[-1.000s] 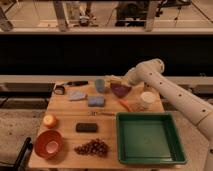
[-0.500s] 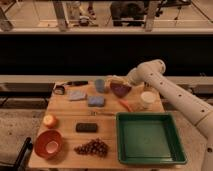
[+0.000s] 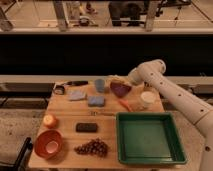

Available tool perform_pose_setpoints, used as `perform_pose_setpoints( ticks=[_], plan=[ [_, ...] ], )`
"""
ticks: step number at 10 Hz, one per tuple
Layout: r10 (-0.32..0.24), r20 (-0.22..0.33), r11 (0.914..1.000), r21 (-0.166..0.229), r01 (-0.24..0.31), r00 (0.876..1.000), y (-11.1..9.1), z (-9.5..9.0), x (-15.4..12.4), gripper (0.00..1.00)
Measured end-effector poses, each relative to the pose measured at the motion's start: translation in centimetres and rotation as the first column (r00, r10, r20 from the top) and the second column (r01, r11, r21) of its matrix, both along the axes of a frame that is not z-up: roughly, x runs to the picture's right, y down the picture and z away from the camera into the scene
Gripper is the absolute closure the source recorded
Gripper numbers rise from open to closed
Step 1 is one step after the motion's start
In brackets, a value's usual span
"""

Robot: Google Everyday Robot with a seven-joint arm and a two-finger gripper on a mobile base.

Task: Place banana in purple bowl

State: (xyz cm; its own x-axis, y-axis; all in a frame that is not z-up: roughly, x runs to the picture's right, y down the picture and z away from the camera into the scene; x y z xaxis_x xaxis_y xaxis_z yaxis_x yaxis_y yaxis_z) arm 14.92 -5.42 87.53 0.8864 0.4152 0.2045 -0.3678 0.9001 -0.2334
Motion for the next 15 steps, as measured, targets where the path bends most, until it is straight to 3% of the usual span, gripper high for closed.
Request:
perform_pose_setpoints(
  ticks=[6,13,15],
  plan=[
    [-0.025,-0.038,0.9996,-0.012,0.025,0.999,-0.4,1.8,-0.5,0.24],
    [0.002,-0.058,1.0000,-0.002,-0.002,0.998,-0.8,2.6,-0.3,0.20],
    [0.032,-0.057,0.9985,0.045,-0.029,0.998,-1.1,1.8,-0.3,0.20]
  ],
)
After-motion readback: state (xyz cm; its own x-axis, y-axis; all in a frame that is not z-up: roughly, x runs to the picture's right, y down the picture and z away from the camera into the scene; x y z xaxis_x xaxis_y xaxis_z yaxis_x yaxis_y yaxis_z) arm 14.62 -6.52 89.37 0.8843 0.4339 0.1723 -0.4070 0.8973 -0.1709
